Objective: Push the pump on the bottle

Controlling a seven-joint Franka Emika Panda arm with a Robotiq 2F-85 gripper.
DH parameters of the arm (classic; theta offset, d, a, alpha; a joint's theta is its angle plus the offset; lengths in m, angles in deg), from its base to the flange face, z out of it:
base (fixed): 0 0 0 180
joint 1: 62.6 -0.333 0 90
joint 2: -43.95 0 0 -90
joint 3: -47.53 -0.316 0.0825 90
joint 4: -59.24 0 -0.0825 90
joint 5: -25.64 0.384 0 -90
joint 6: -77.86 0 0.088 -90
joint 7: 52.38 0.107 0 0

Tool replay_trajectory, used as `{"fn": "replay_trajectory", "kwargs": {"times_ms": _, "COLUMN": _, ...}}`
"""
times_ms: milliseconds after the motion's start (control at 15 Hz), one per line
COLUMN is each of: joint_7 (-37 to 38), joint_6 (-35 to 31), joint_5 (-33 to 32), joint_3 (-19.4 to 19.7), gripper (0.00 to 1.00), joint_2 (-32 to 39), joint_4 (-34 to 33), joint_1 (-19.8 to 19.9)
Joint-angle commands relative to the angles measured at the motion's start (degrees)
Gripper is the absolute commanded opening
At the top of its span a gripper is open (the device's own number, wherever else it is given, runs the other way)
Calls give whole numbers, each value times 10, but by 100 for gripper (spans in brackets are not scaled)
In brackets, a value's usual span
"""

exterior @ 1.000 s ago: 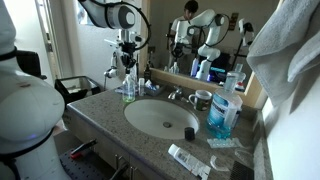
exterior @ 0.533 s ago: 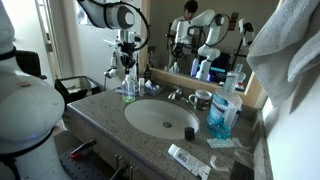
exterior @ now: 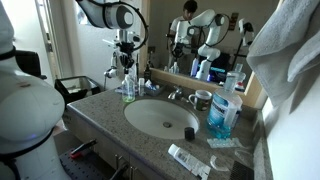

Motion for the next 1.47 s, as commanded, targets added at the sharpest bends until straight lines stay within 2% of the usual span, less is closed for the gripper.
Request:
{"fn": "replay_trajectory", "kwargs": {"times_ms": 0, "joint_7": 41, "joint_6": -28, "joint_5": -7, "joint_3": -11, "gripper": 4, "joint_2": 29, "joint_4": 42, "joint_1": 2}}
{"fn": "replay_trajectory", "kwargs": {"times_ms": 267, "joint_7": 59, "joint_6": -34, "joint_5": -24, "joint_3": -7, "gripper": 4, "joint_2": 33, "joint_4": 29, "joint_1": 7}}
{"fn": "replay_trajectory", "kwargs": {"times_ms": 1400, "joint_7": 46, "joint_6": -5, "joint_5": -4, "joint_3": 0, "gripper": 4, "joint_2": 31, "joint_4": -19, "joint_1": 11}}
